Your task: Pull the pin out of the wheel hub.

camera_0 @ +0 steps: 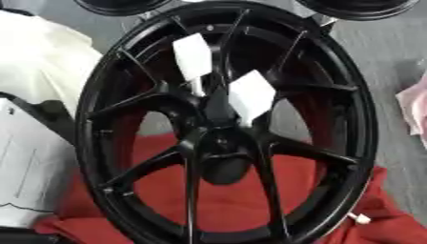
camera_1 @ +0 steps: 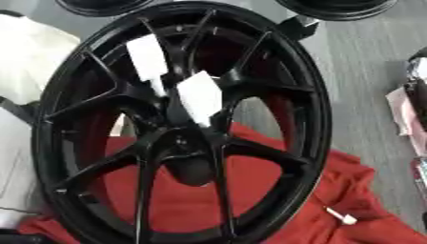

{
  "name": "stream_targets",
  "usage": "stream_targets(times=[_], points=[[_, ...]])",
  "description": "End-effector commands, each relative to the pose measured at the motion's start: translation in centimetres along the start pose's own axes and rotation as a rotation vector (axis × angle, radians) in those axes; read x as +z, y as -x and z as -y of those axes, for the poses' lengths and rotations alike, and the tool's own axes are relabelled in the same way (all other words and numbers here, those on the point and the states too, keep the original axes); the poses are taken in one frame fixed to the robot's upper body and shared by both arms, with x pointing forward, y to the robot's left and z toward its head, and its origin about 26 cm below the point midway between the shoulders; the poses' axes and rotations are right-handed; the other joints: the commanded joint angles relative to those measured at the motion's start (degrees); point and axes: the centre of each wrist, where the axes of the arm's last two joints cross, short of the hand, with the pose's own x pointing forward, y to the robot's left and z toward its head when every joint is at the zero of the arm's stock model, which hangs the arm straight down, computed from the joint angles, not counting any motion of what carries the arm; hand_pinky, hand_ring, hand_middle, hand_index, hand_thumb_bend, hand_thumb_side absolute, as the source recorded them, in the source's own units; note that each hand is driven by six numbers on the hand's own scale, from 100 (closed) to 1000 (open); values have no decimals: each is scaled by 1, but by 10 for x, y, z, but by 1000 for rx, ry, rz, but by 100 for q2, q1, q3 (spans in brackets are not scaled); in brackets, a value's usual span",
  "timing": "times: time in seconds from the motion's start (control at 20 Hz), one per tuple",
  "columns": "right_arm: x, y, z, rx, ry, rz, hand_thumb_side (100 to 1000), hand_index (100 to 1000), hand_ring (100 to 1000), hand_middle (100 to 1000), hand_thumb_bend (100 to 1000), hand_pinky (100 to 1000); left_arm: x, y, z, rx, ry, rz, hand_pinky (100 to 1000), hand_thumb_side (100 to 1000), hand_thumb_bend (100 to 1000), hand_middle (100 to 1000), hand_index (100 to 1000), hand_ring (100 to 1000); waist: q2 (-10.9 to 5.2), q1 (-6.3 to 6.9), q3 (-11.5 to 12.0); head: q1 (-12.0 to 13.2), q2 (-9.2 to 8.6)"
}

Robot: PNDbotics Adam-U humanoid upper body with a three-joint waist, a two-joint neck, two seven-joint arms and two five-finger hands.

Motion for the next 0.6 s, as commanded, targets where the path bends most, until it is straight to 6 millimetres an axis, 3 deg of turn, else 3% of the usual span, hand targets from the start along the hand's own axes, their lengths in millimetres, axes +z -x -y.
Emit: stream_targets(times=[0.05,0.15,0.2,0.25,0.45,0.5,0.55,0.6], points=[[-5,-10,2,-1,4,42,523,847,769,697,100,817,-2,23,-11,9,-73,-41,594,286,100,222,442,405,-145,0,-20,5,-109],[-5,-10,2,-6,4,42,523,847,769,697,100,817,-5,43,-4,26,-85,-74,599,285,100,227,450,410,-140,-10,-41,15,-132],[-5,-10,2,-7,4,42,474,847,769,697,100,817,-7,51,-2,32,-92,-83,603,285,100,227,450,410,-139,-11,-49,20,-137],[-5,-10,1,-10,2,43,523,847,769,697,100,817,-8,59,3,37,-85,-91,627,303,100,289,516,447,-135,-18,-58,21,-143],[-5,-10,0,-15,-1,42,523,847,769,697,100,817,-10,77,9,30,-68,-89,627,303,100,289,516,447,-133,-26,-69,23,-146],[-5,-10,0,-16,-2,42,523,847,769,697,100,817,-10,78,11,20,-56,-85,855,722,235,776,916,807,-130,-32,-80,29,-154],[-5,-10,-1,-17,-4,41,523,848,769,697,100,817,-9,79,16,-4,-29,-78,870,766,357,799,938,827,-129,-39,-85,32,-156],[-5,-10,-1,-19,-5,40,523,848,769,697,100,817,-9,81,18,-26,-8,-73,872,771,373,801,941,830,-130,-44,-84,33,-154]])
